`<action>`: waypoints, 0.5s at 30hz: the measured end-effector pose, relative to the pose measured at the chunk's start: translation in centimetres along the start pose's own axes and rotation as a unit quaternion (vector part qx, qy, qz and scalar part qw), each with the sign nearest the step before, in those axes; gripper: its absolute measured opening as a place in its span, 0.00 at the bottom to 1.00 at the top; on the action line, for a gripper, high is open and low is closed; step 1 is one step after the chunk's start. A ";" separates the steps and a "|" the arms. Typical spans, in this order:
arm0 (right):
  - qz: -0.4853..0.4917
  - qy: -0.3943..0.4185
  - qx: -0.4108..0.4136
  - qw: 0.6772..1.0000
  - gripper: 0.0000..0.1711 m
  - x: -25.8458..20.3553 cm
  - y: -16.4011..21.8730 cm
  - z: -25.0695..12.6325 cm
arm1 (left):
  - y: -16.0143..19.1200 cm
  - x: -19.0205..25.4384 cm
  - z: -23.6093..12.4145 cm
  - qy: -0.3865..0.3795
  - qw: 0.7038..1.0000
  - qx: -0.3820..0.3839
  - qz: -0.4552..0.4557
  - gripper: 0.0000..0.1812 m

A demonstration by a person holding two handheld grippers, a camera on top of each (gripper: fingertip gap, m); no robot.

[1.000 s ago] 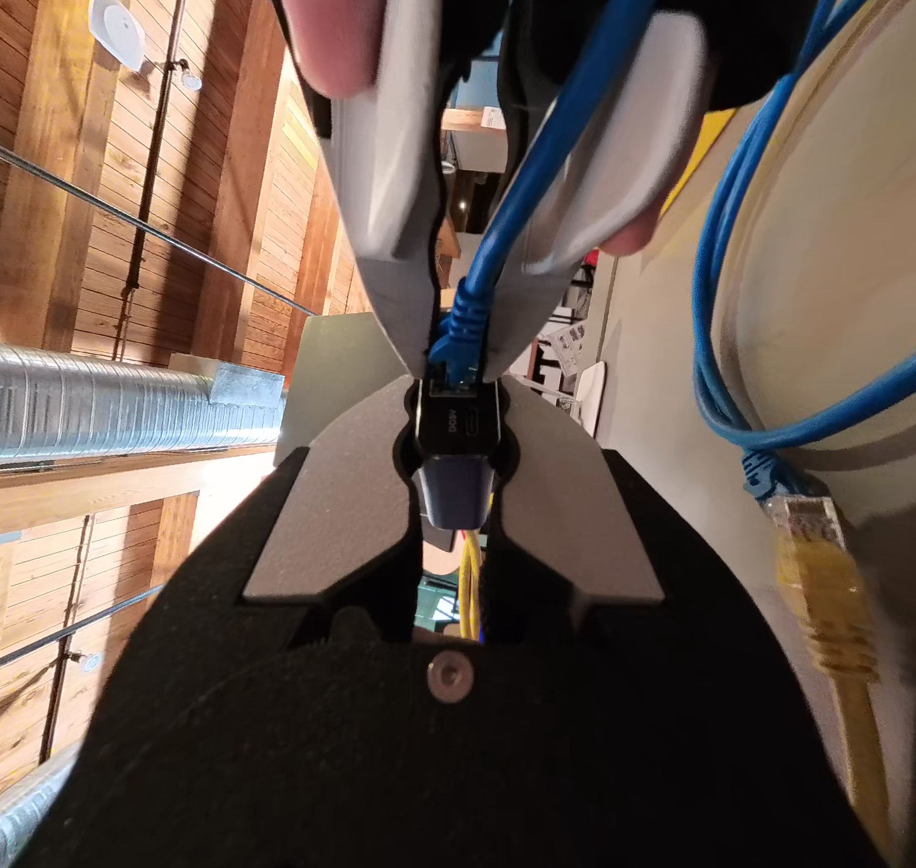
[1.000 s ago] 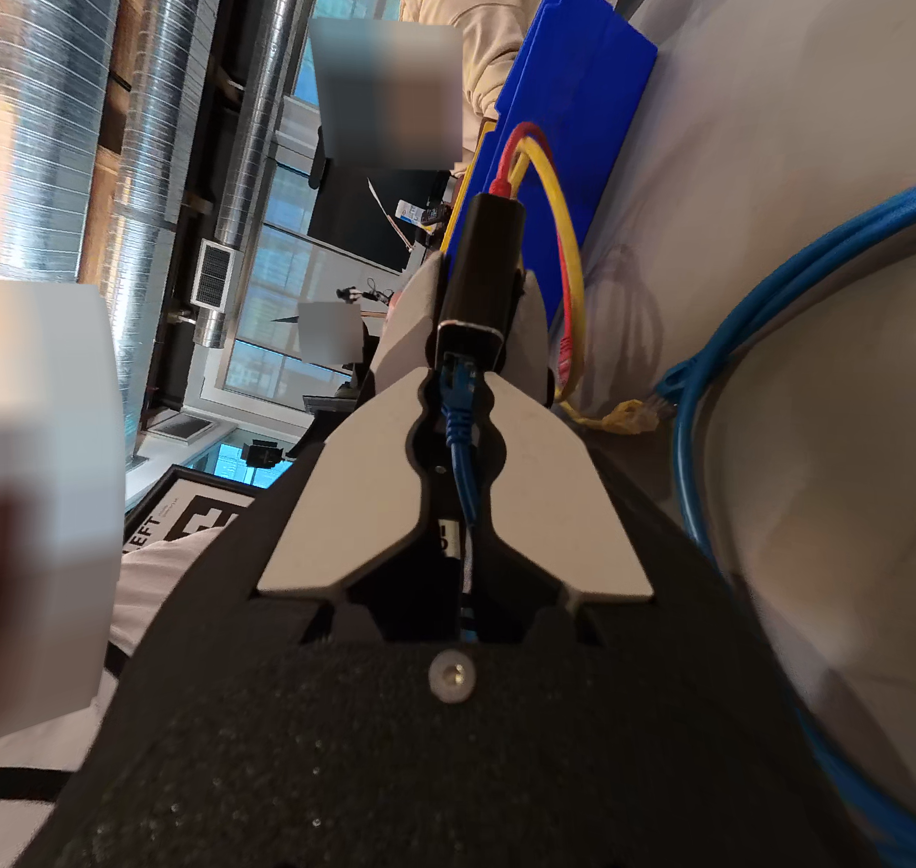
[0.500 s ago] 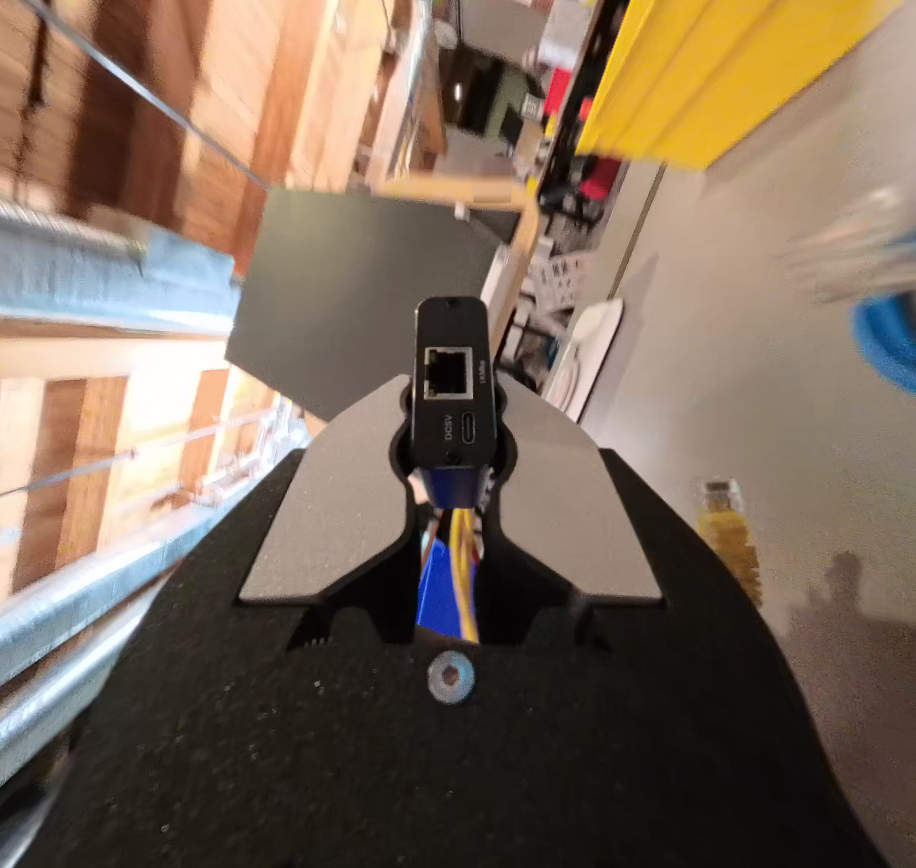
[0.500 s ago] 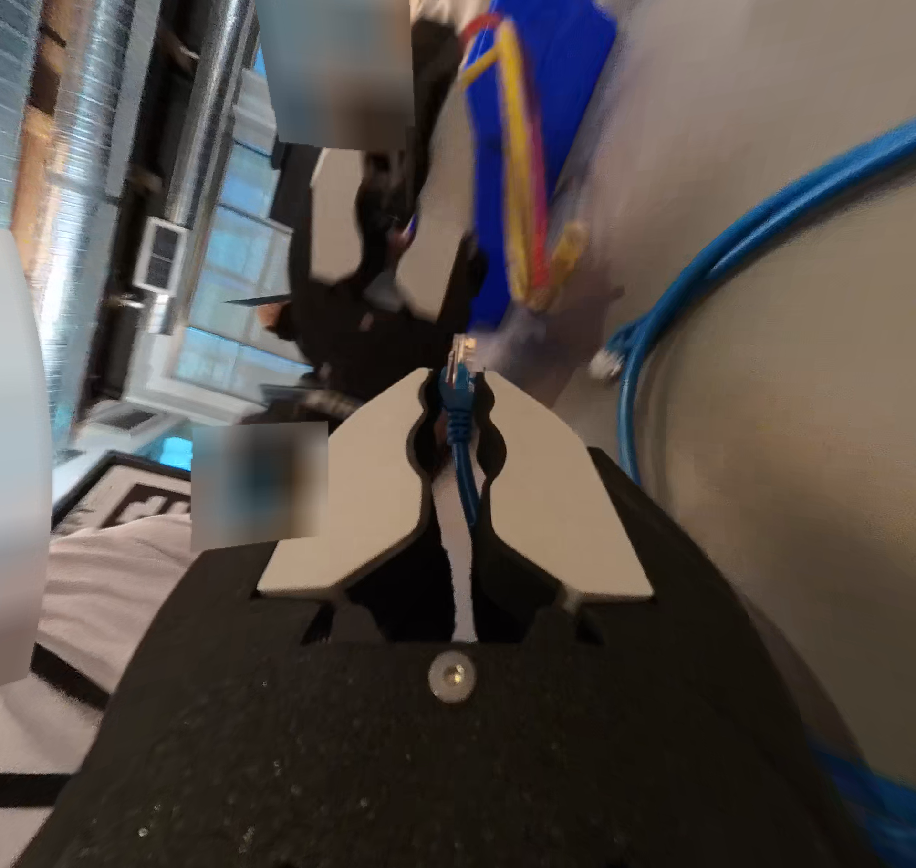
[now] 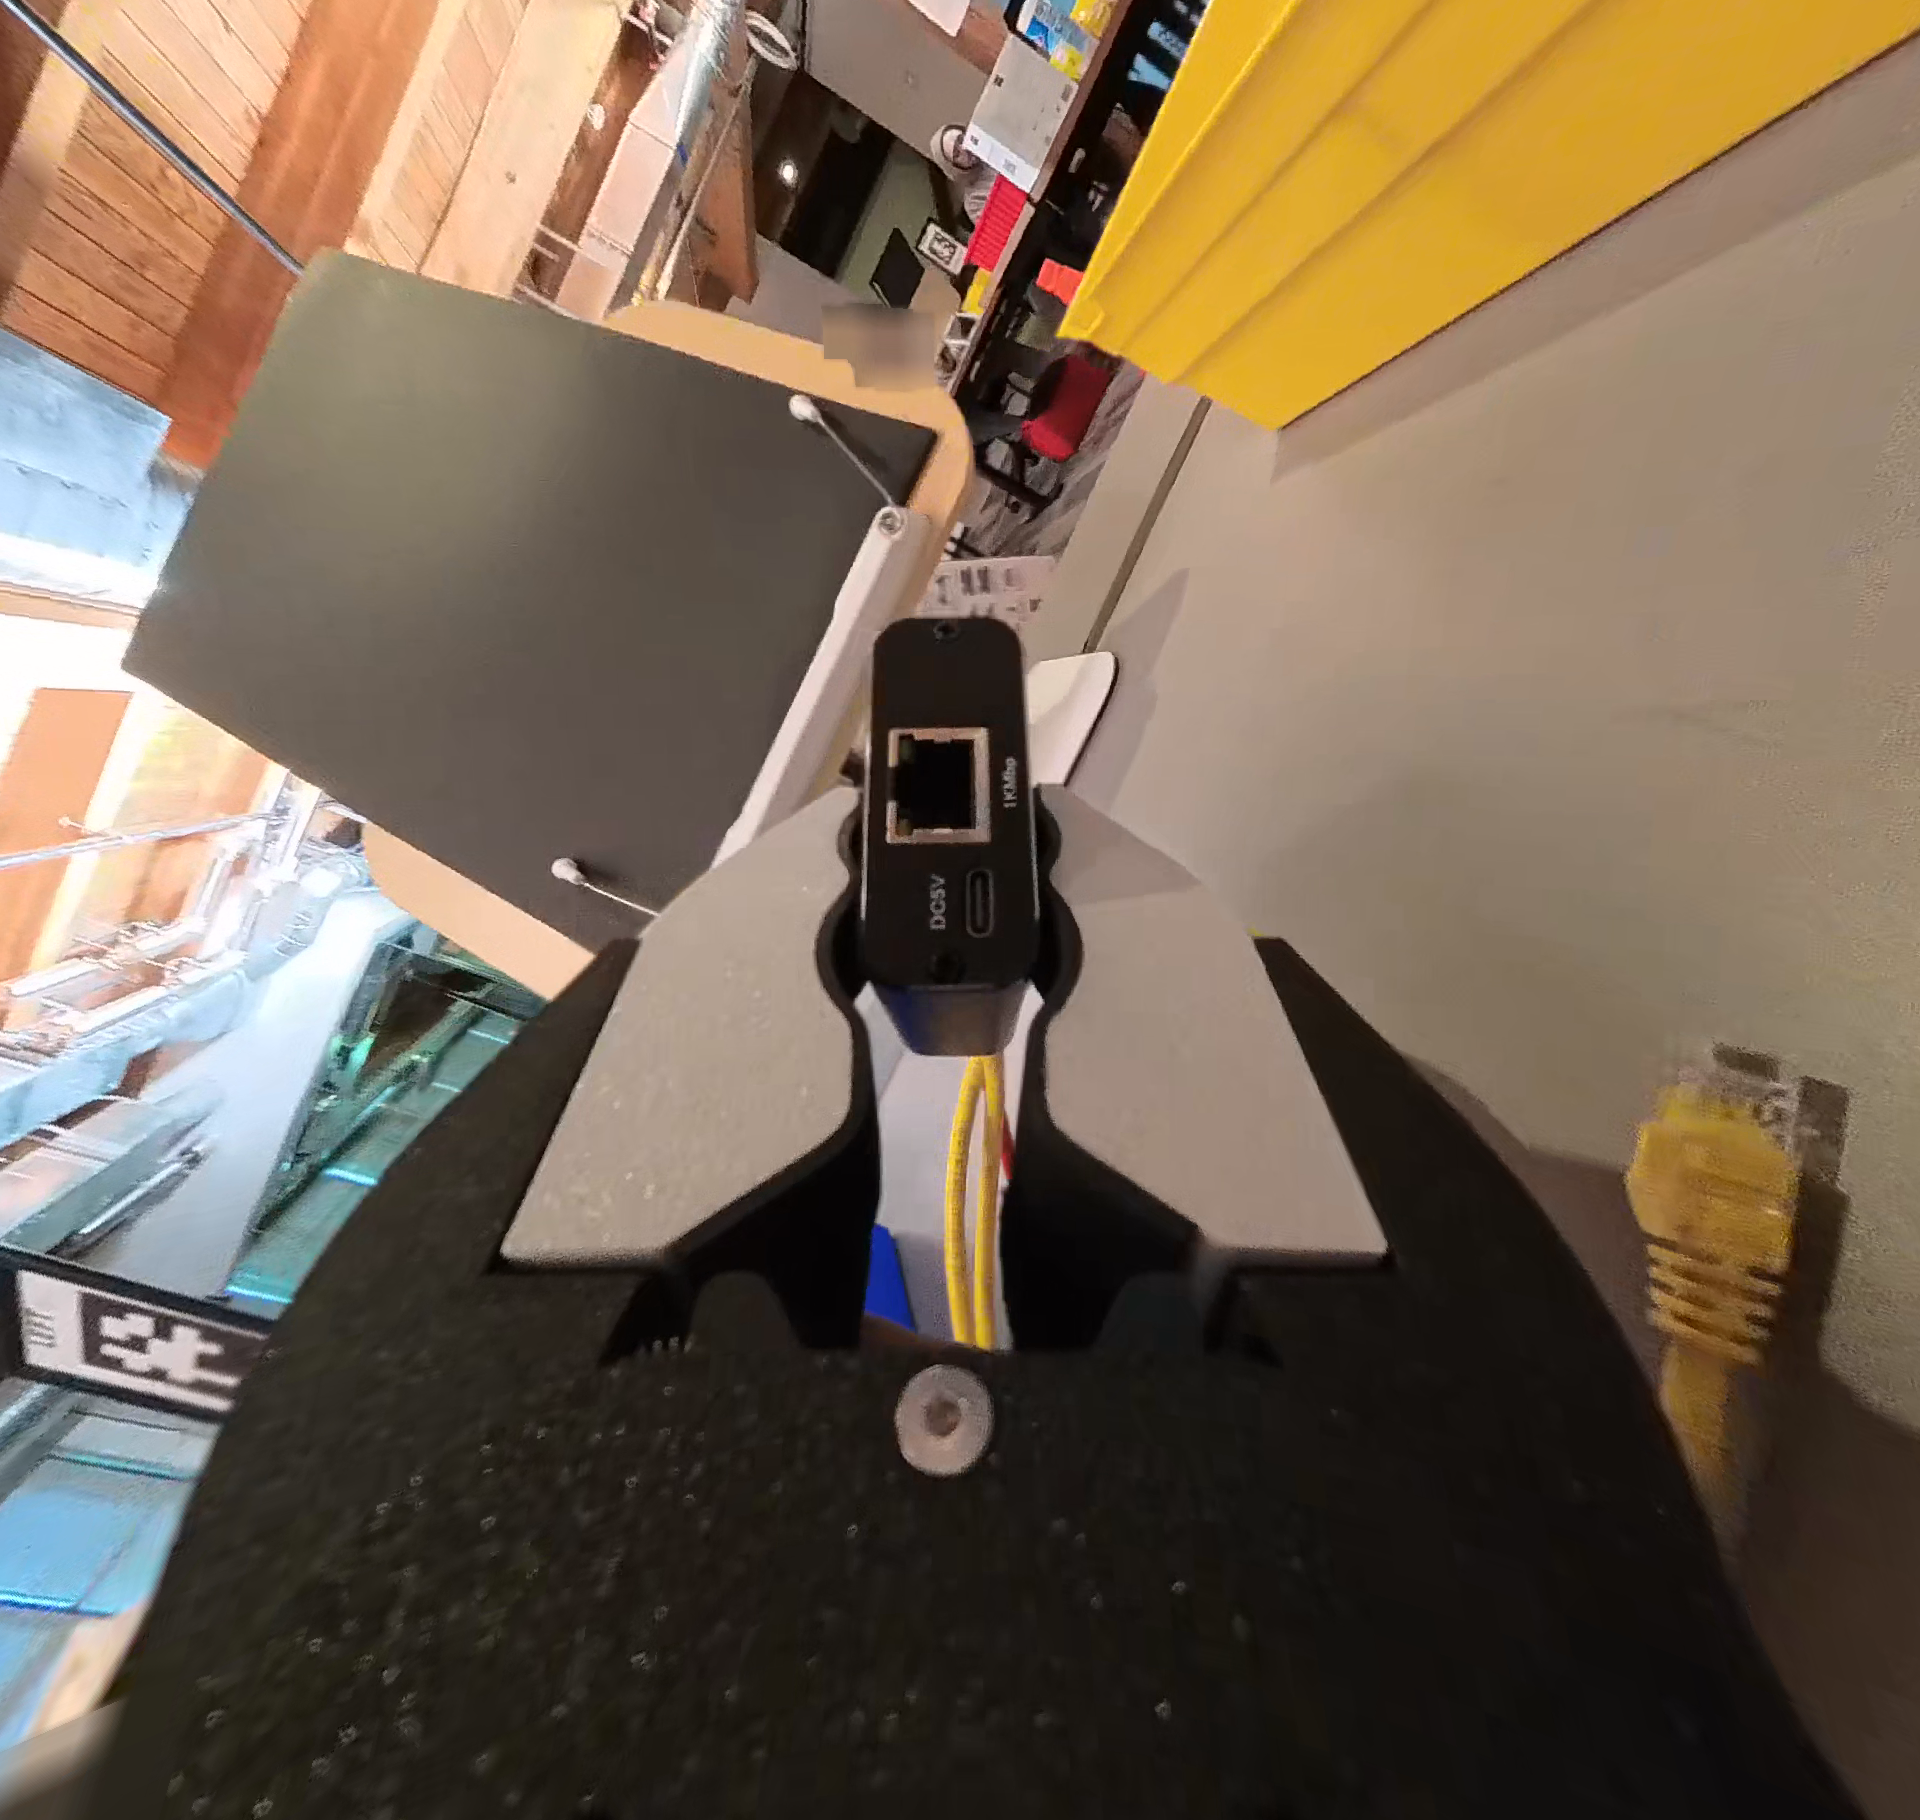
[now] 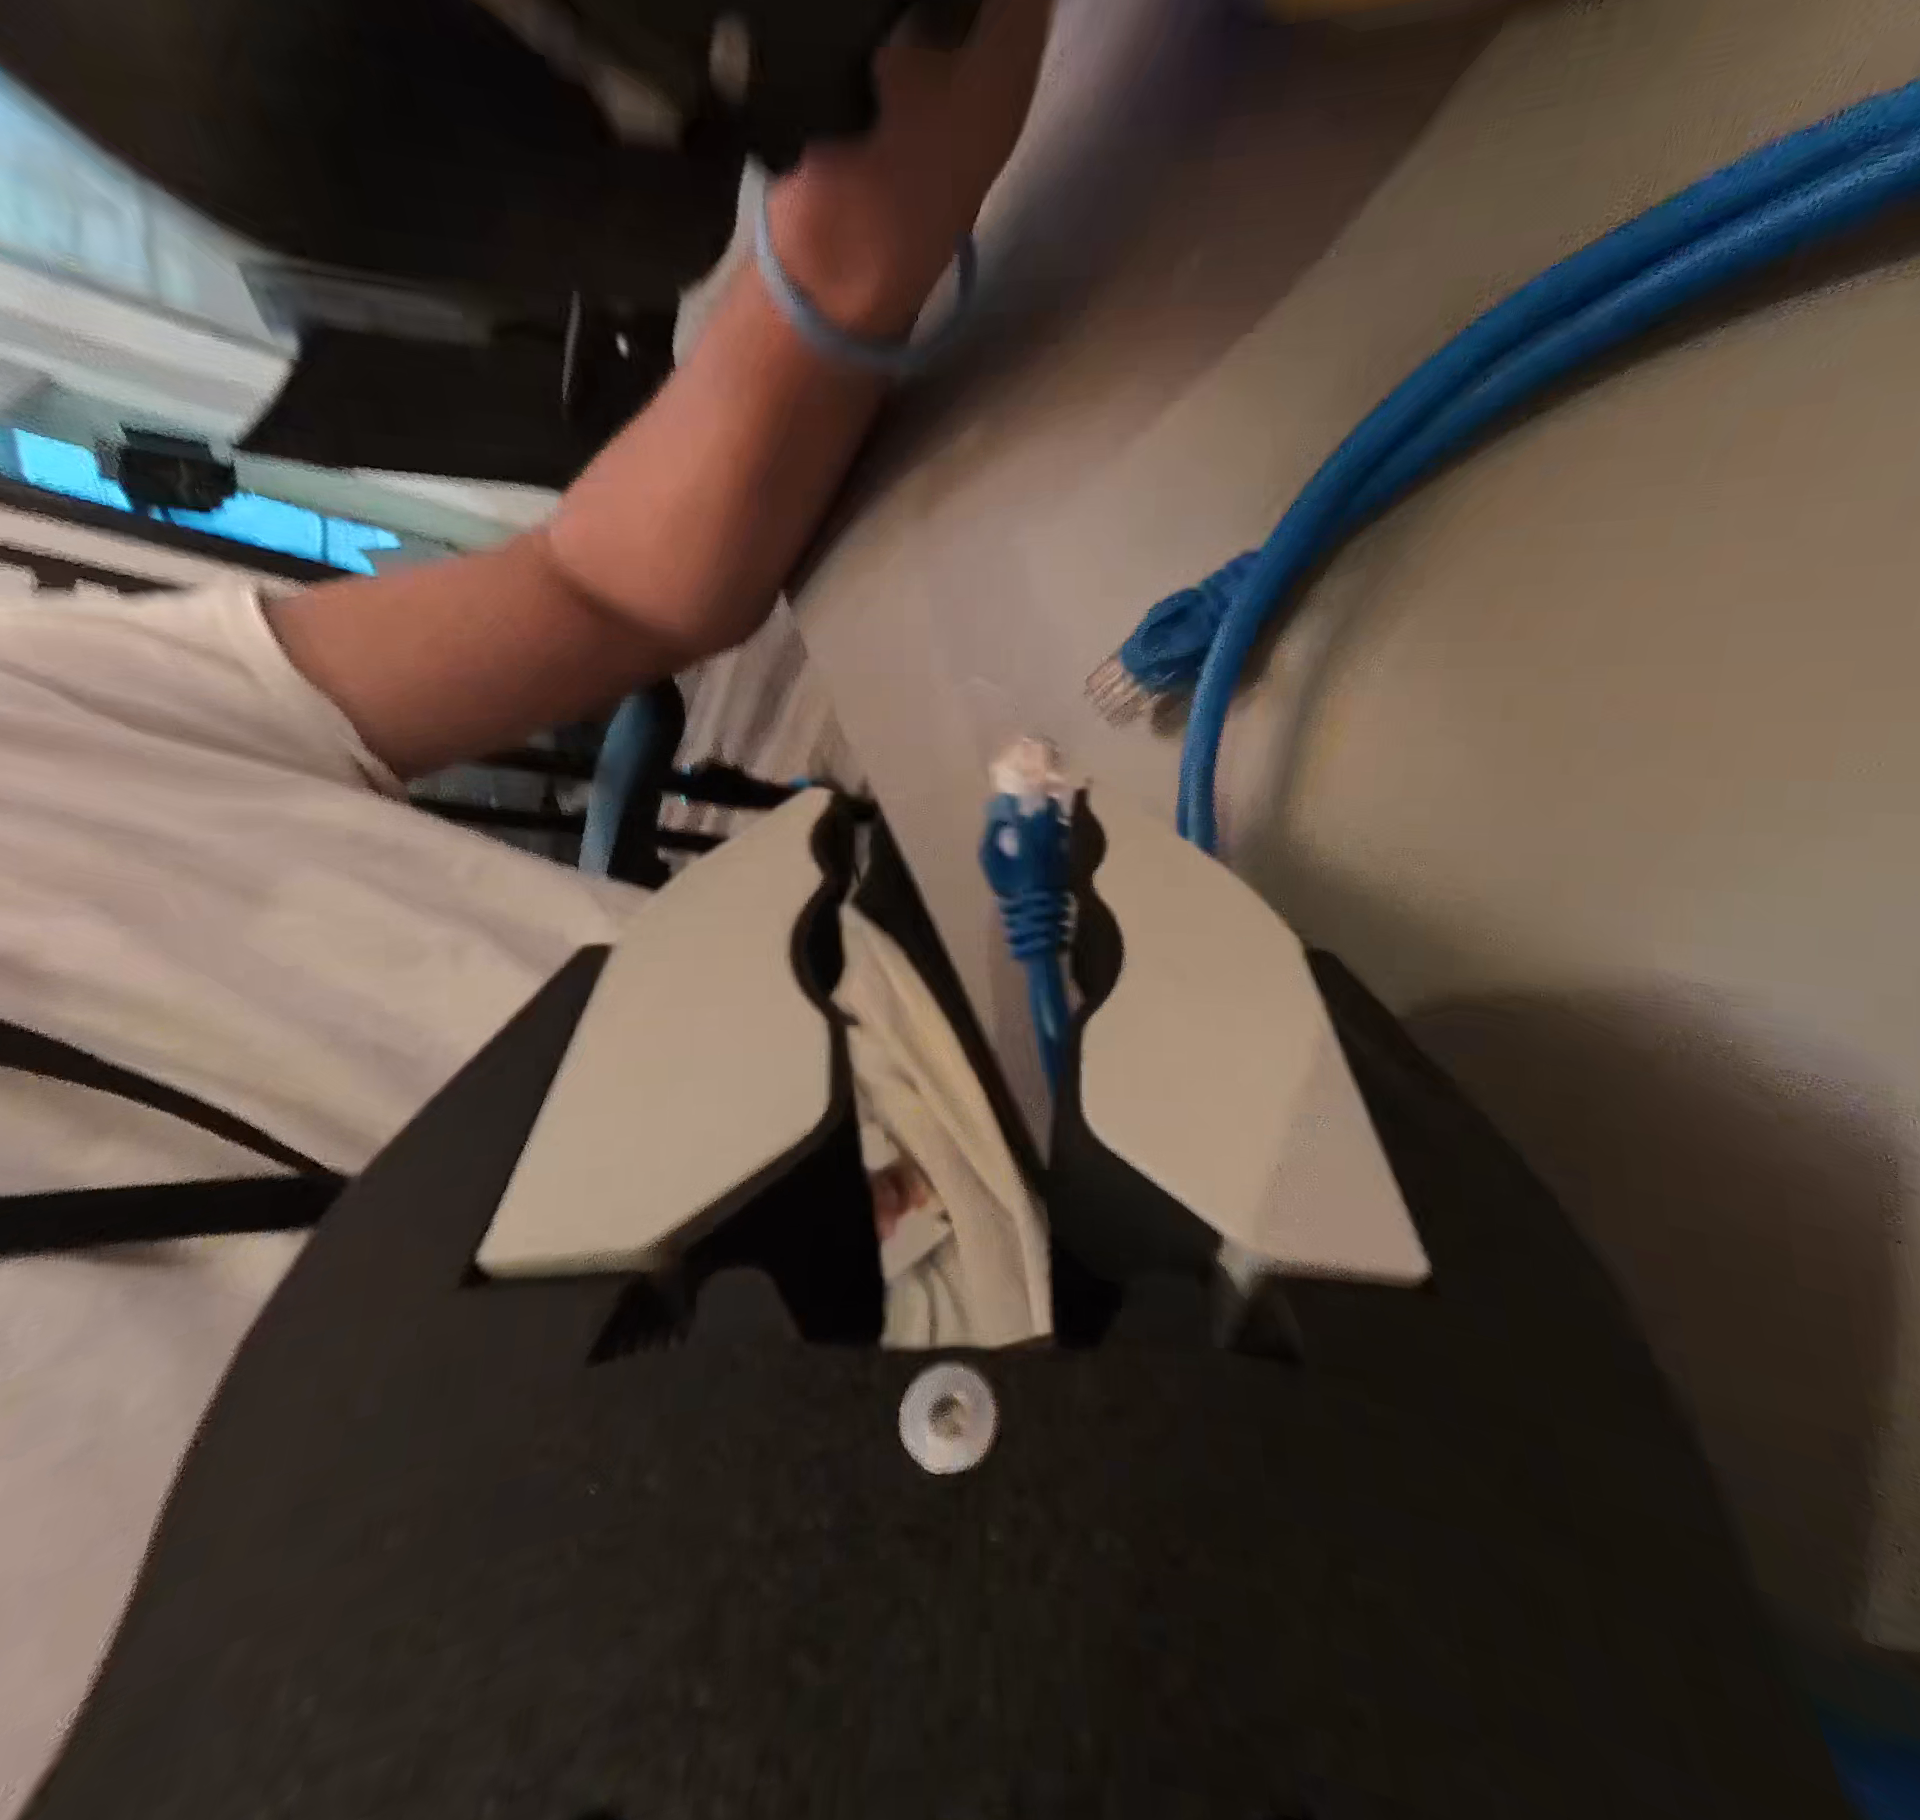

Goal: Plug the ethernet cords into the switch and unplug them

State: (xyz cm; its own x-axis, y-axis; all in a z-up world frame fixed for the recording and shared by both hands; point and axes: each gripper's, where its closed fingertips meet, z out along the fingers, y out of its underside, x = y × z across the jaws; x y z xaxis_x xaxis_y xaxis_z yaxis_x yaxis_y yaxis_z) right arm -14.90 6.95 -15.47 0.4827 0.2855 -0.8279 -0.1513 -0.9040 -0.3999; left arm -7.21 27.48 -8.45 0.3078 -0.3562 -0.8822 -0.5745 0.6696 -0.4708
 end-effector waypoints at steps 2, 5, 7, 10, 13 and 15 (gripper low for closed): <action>-0.033 -0.013 -0.011 0.999 0.27 -1.6 0.7 -0.2 | 0.2 0.2 0.1 0.006 1.000 0.000 -0.003 0.14; -0.115 0.058 0.075 0.989 0.25 -1.4 -3.0 -3.6 | 0.1 0.5 0.1 0.014 1.000 0.005 -0.008 0.14; -0.167 0.191 0.129 0.959 0.24 1.8 -5.9 -7.3 | -0.1 0.7 0.0 0.019 1.000 0.009 -0.006 0.14; -0.228 0.403 0.082 0.883 0.24 8.1 -6.3 -11.6 | -0.4 0.9 -0.3 0.021 1.000 0.015 -0.002 0.14; -0.232 0.466 0.023 0.853 0.20 11.3 -4.7 -12.3 | -0.7 1.1 -0.4 0.025 1.000 0.018 0.000 0.14; -0.217 0.462 0.011 0.860 0.17 12.1 -4.0 -11.5 | -0.8 1.3 -0.4 0.030 0.999 0.020 0.001 0.14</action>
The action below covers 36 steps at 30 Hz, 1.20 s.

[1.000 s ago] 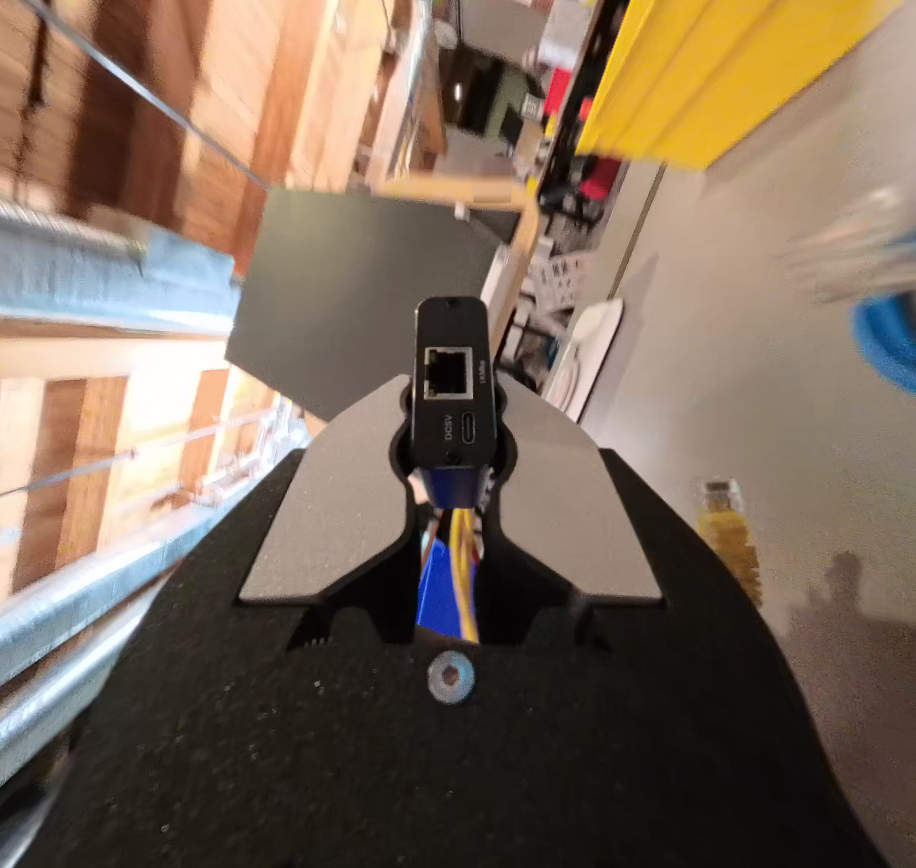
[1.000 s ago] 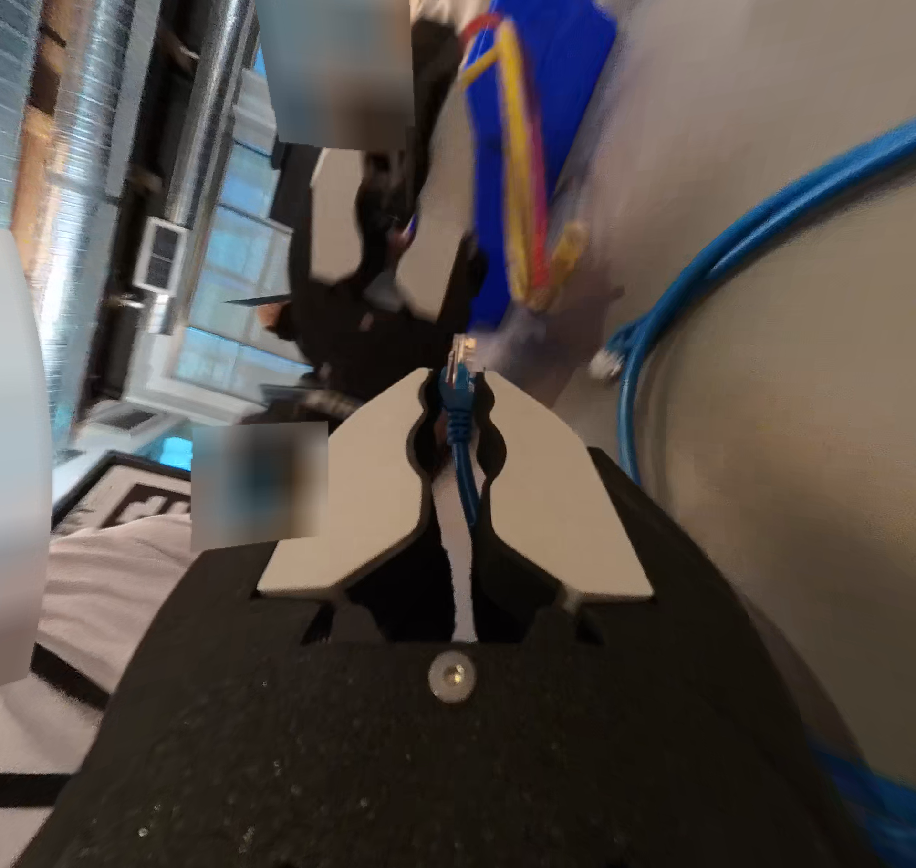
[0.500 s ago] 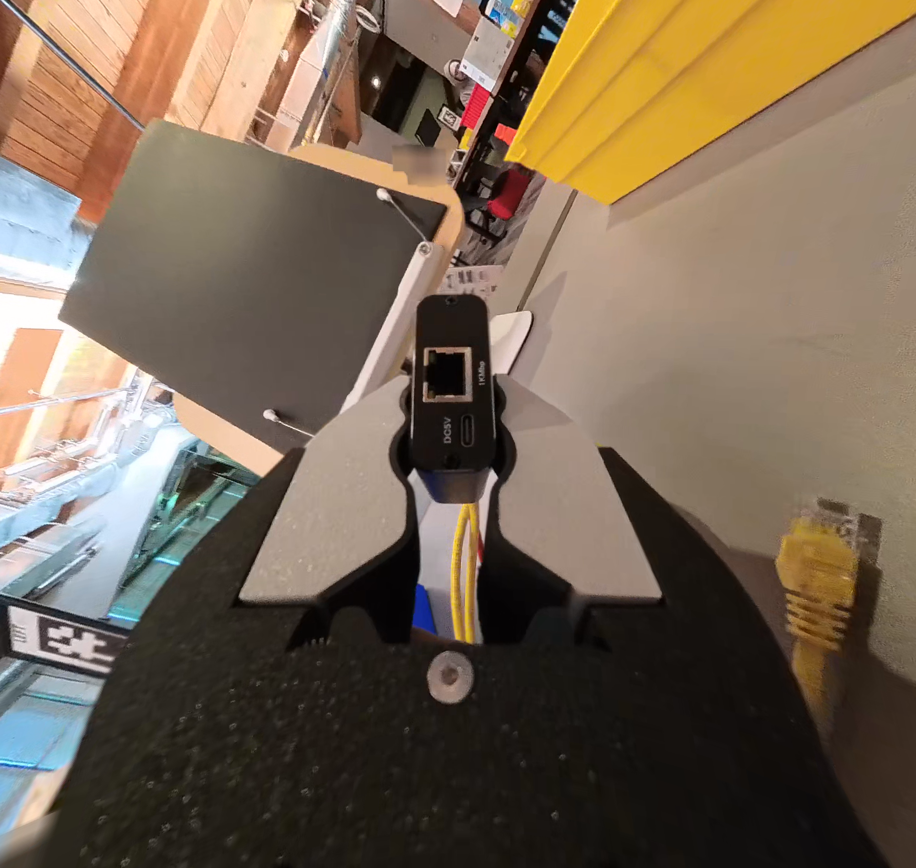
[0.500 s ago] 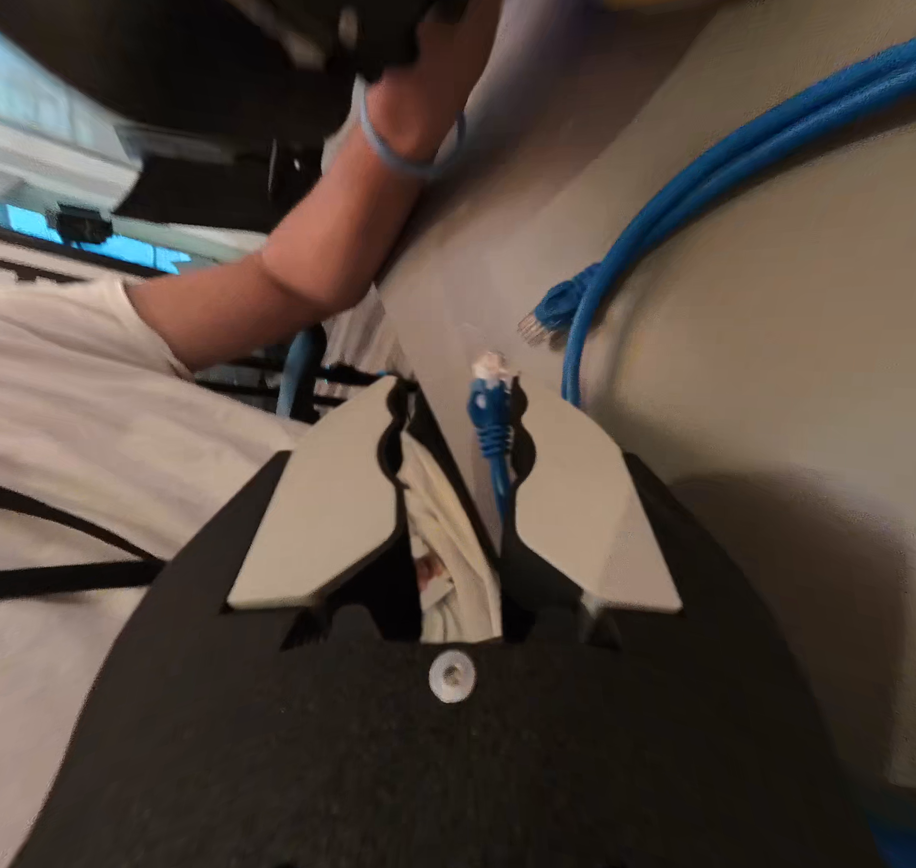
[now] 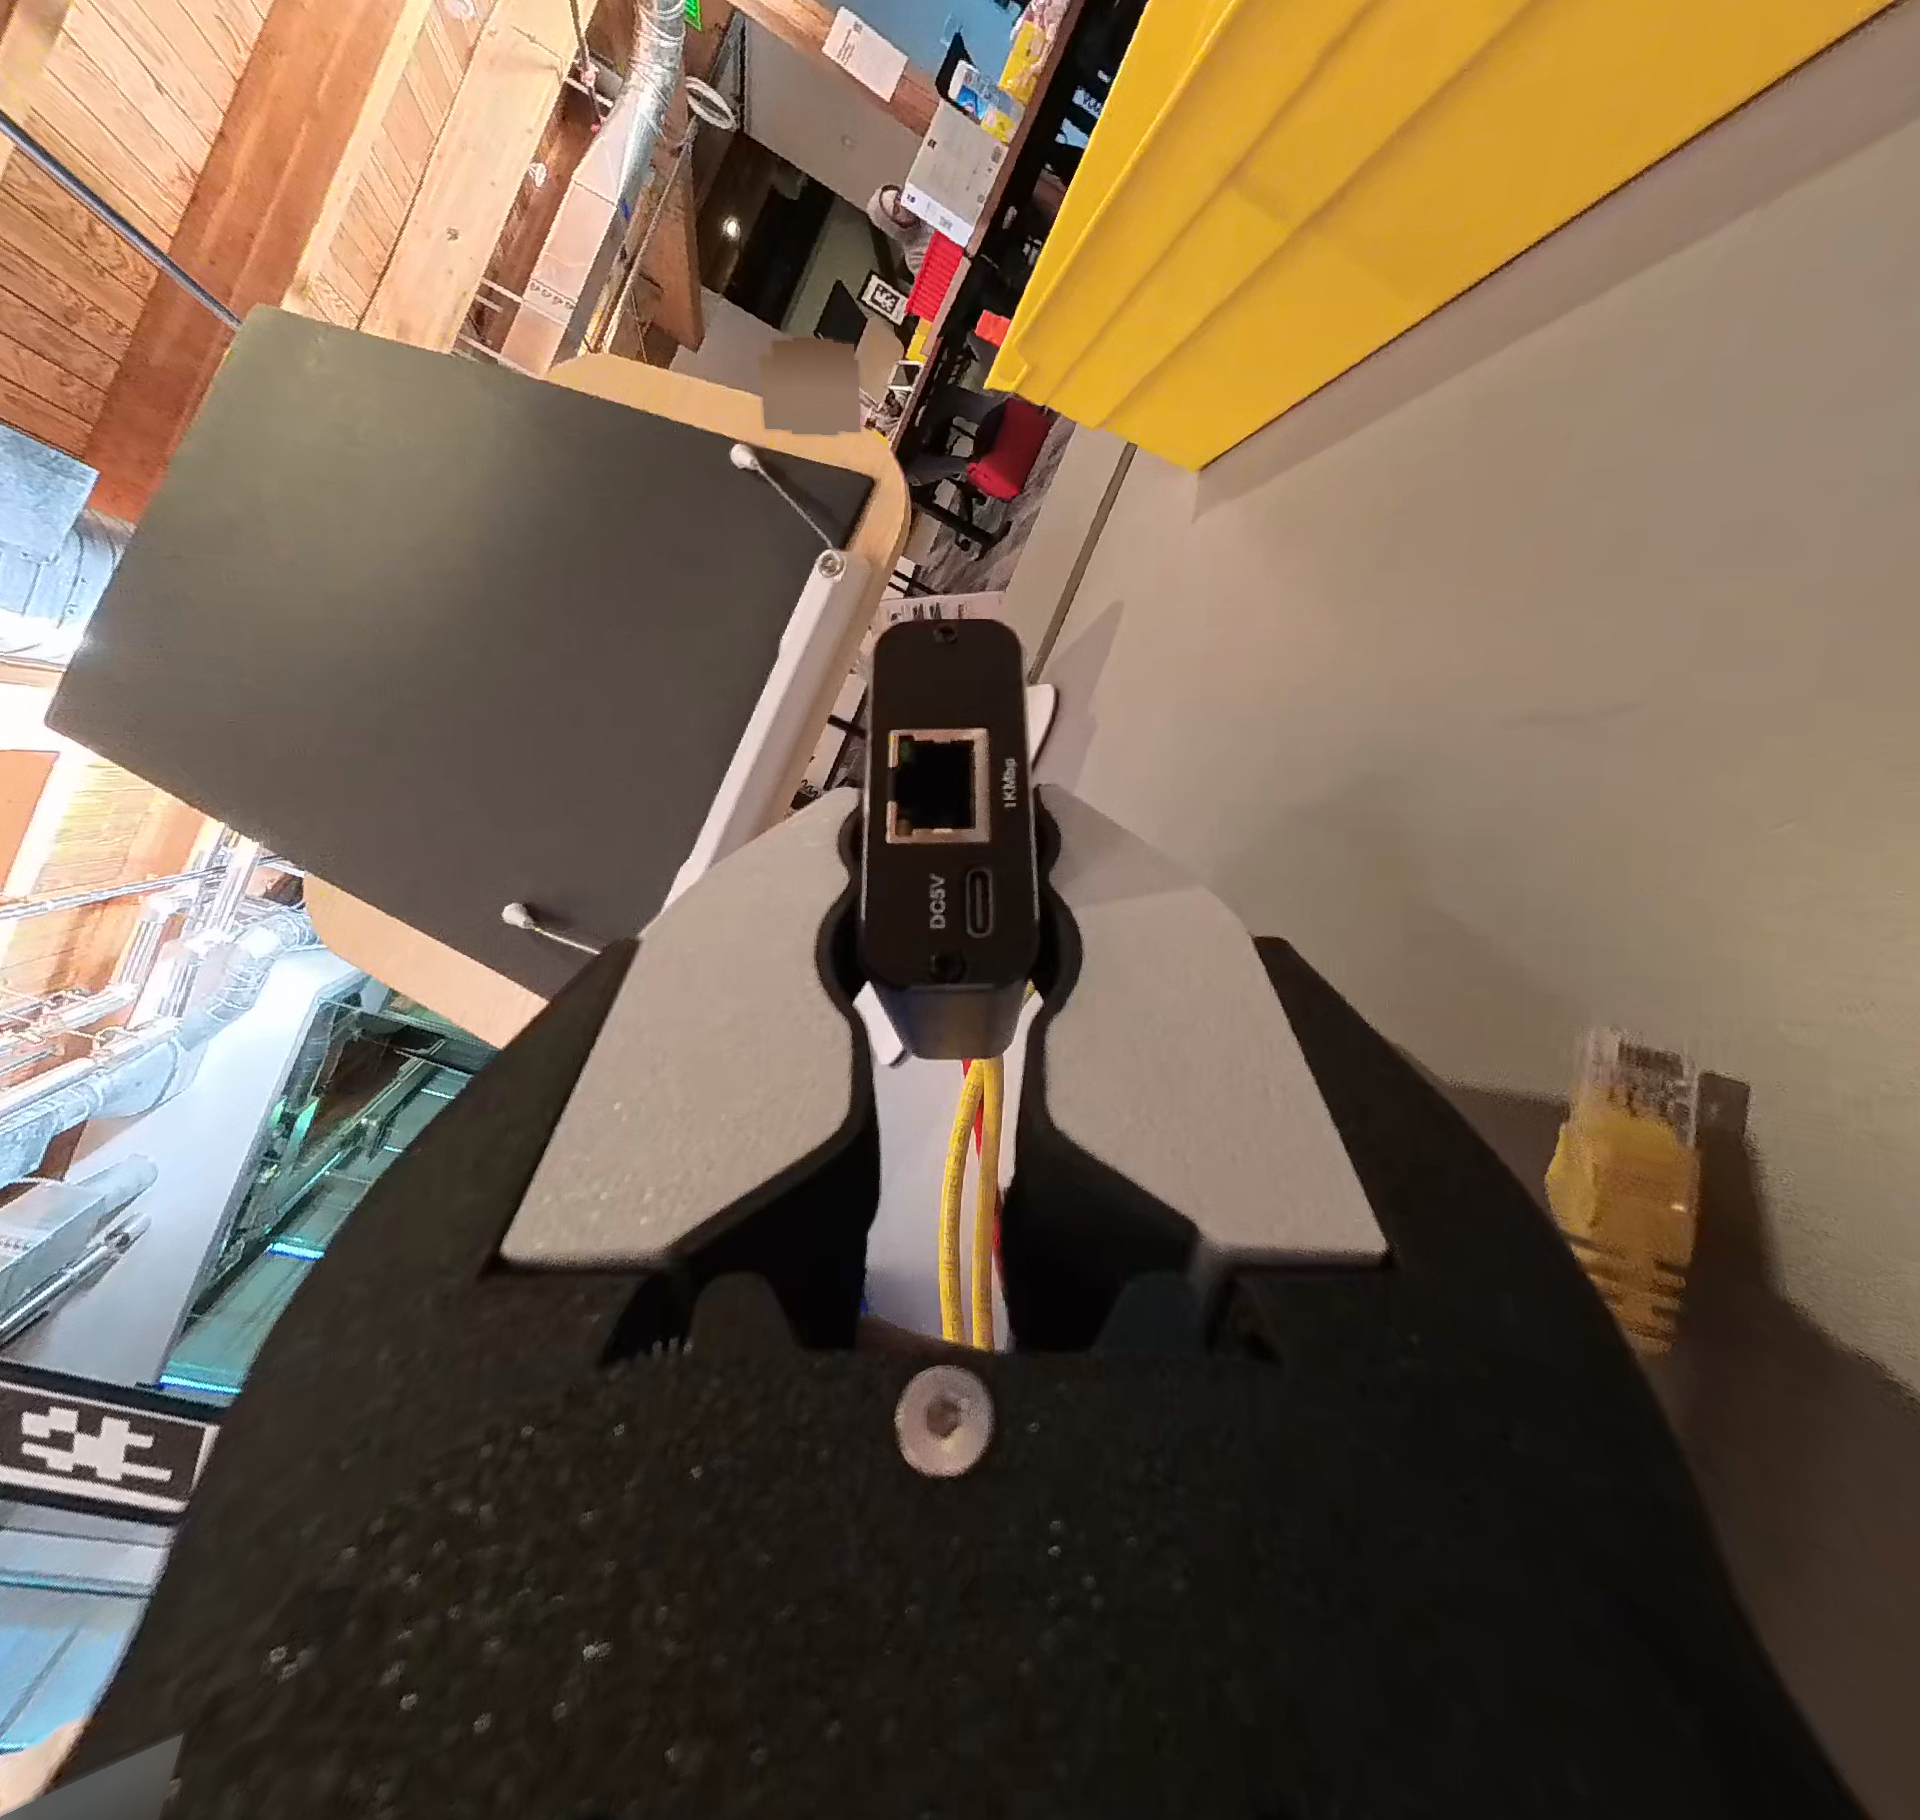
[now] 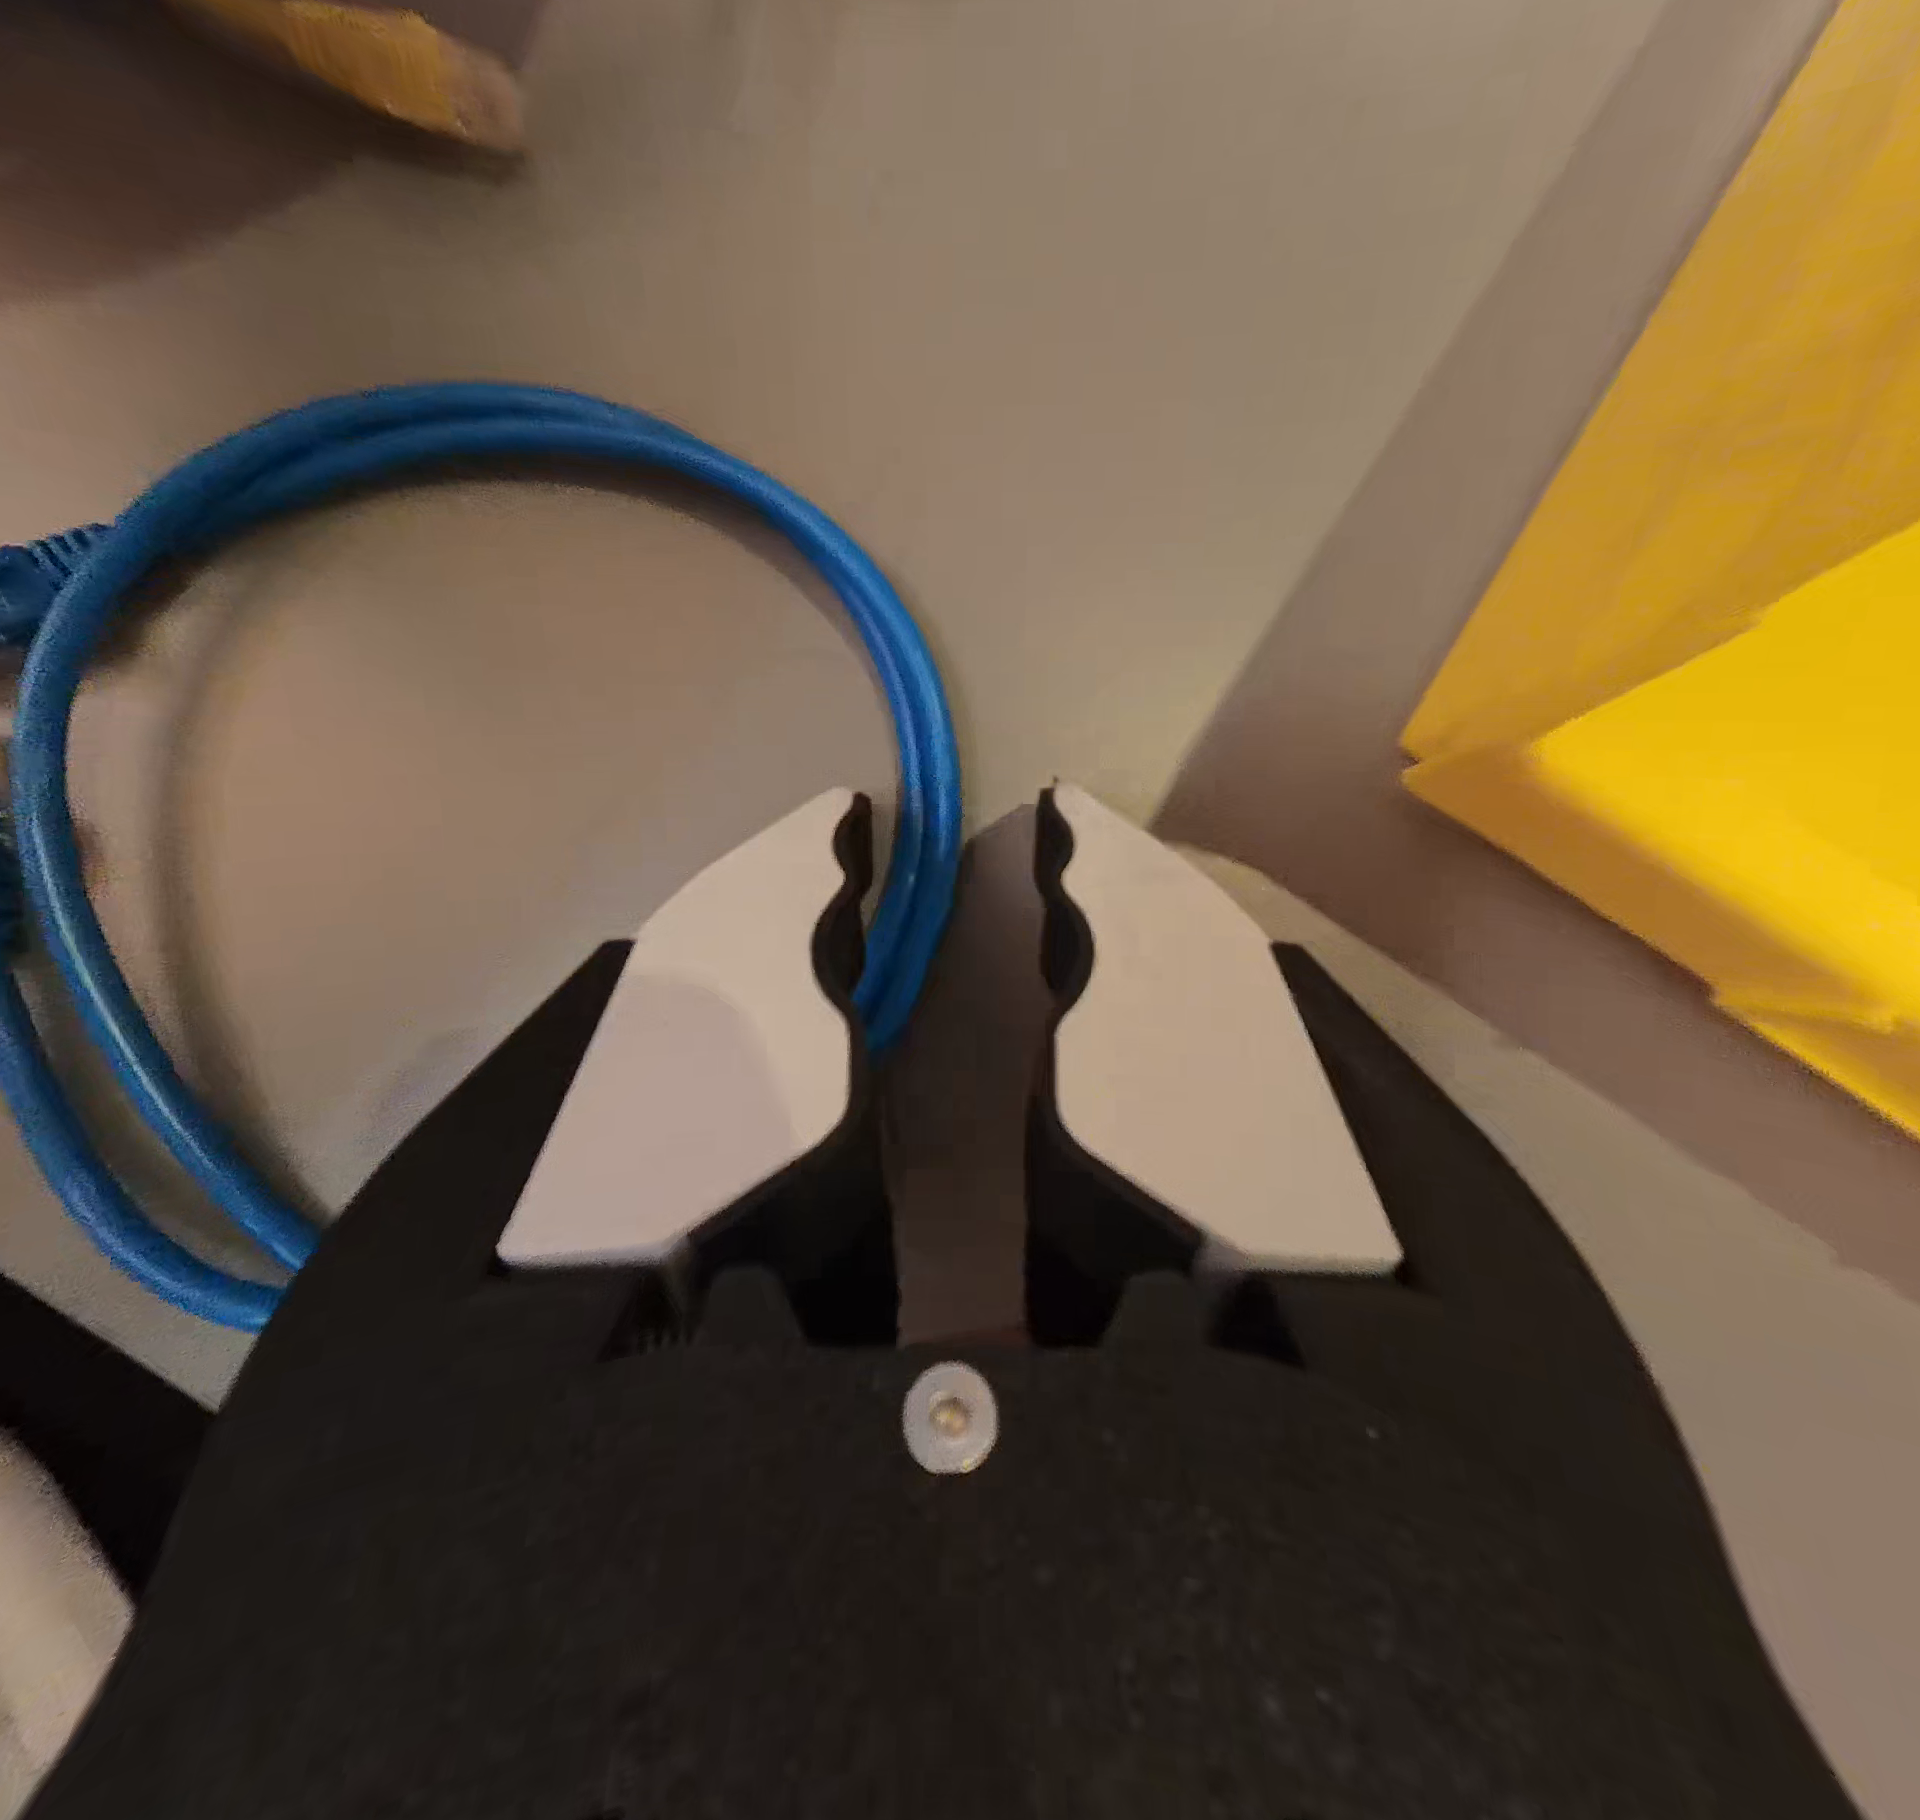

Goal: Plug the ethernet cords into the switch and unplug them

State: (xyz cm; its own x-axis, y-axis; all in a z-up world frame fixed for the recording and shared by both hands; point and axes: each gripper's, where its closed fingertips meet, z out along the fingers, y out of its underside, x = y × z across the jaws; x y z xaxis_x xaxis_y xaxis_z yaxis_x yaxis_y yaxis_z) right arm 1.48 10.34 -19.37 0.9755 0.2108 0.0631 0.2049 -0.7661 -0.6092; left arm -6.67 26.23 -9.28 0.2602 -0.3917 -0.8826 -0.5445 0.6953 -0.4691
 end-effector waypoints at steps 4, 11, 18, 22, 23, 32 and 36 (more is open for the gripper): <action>-0.009 -0.002 -0.007 1.000 0.05 -0.8 0.1 0.0 | -0.1 0.4 0.0 0.007 1.000 0.000 0.005 0.14; 0.000 0.126 0.114 0.985 0.02 4.3 -5.2 -9.6 | 0.1 0.1 -0.1 0.004 1.000 0.002 0.000 0.14; 0.140 0.312 0.129 0.931 0.03 21.3 -6.6 -21.4 | -0.6 0.6 -0.3 0.010 1.000 0.012 0.005 0.14; 0.222 0.318 0.080 0.918 0.03 26.6 -4.5 -17.8 | -0.9 0.7 -0.4 0.009 1.000 0.018 0.013 0.14; 0.221 0.328 0.061 0.916 0.03 27.0 -4.0 -16.5 | -0.8 0.7 -0.4 0.009 1.000 0.018 0.013 0.15; 0.132 0.299 -0.126 0.937 0.03 26.0 -1.5 -6.0 | -0.7 0.6 -0.4 0.008 1.000 0.018 0.014 0.14; 0.123 0.279 -0.206 0.930 0.03 27.4 0.0 -3.9 | -0.8 0.7 -0.4 0.009 1.000 0.020 0.016 0.14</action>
State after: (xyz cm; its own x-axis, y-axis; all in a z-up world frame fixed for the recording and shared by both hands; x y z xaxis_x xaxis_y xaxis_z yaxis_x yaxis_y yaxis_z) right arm 28.48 13.71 -14.54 0.8635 -0.2609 0.4317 -0.1286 -0.9414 -0.3117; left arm -6.43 25.15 -9.49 0.2277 -0.3795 -0.8967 -0.5197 0.7314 -0.4415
